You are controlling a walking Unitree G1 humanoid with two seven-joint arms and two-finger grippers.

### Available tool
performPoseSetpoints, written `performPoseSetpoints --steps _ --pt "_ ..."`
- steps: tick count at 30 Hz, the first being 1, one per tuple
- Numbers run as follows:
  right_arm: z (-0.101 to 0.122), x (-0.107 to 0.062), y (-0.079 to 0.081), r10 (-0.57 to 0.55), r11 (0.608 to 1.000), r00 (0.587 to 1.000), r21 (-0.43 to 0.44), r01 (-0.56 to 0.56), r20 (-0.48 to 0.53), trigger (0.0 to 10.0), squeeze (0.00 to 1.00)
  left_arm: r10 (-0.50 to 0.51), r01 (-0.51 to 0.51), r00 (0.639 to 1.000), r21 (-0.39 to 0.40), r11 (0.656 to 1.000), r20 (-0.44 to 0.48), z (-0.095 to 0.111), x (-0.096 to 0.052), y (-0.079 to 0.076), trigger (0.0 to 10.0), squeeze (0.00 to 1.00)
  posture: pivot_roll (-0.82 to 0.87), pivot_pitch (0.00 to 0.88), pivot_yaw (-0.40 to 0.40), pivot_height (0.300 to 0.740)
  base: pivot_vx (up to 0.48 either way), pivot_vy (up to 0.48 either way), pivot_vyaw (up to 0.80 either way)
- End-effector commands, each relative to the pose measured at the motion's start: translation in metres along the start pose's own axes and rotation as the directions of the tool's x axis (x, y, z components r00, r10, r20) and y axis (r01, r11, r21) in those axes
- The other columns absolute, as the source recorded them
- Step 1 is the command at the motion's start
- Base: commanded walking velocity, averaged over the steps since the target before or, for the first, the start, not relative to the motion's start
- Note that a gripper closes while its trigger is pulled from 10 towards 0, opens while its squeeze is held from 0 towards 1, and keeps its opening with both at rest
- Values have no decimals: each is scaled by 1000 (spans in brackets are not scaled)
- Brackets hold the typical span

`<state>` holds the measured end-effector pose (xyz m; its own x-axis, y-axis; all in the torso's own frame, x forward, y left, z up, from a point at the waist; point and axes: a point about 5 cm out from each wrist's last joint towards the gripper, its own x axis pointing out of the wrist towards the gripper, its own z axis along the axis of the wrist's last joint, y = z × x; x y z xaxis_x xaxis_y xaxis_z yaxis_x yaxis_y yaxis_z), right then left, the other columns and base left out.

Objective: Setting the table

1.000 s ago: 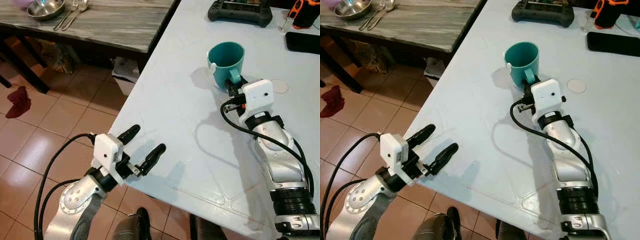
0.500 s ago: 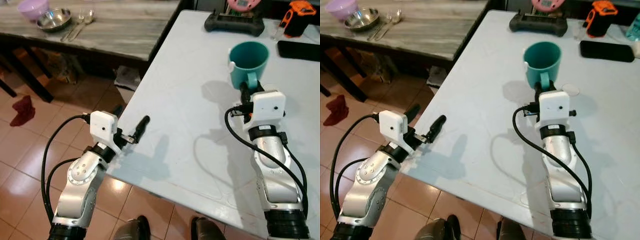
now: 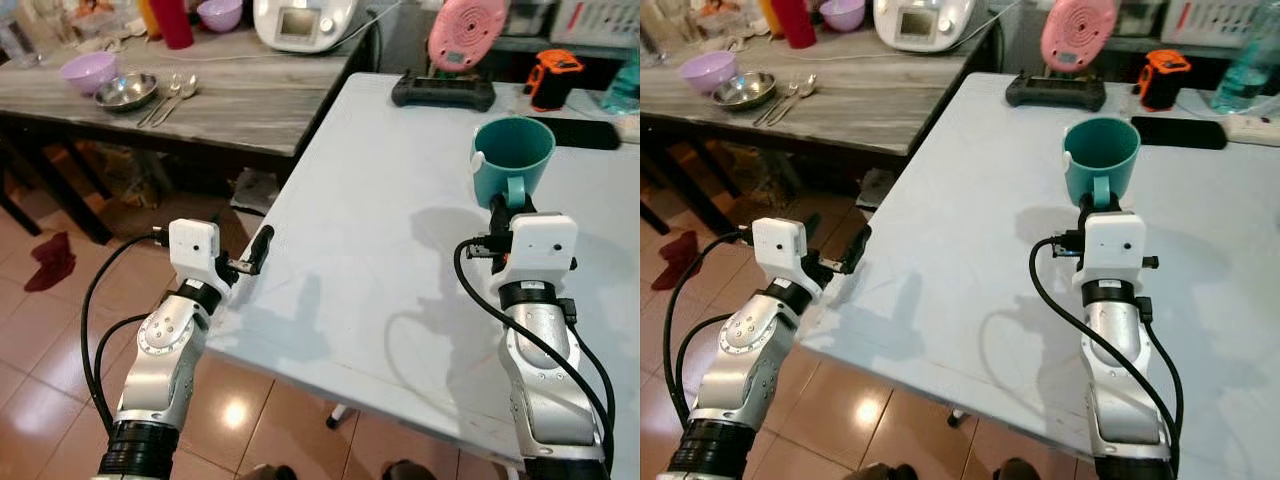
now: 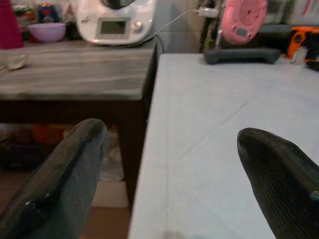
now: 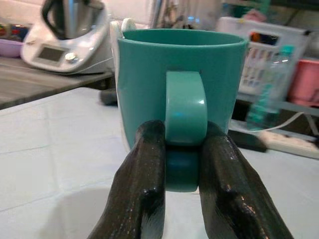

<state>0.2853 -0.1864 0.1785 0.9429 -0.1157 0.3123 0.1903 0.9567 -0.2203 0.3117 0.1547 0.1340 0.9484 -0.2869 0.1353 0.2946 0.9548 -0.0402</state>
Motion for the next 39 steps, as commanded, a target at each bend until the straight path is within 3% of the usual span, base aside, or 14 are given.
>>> performPoseSetpoints --steps 1,12,39 --pt "9 3 2 0 1000 999 7 0 32 10000 0 21 -21 1000 8 1000 0 -1 0 4 10000 0 -207 62 101 740 0 0 -800" --pt "9 4 11 34 999 999 21 -34 22 10000 0 67 -66 998 24 998 -14 -6 -1 5 10000 0 -200 66 88 740 0 0 -68" --pt "10 8 8 4 999 1000 36 -4 9 10000 0 81 -80 996 33 996 -43 -8 1 5 10000 0 -205 75 100 740 -9 0 0"
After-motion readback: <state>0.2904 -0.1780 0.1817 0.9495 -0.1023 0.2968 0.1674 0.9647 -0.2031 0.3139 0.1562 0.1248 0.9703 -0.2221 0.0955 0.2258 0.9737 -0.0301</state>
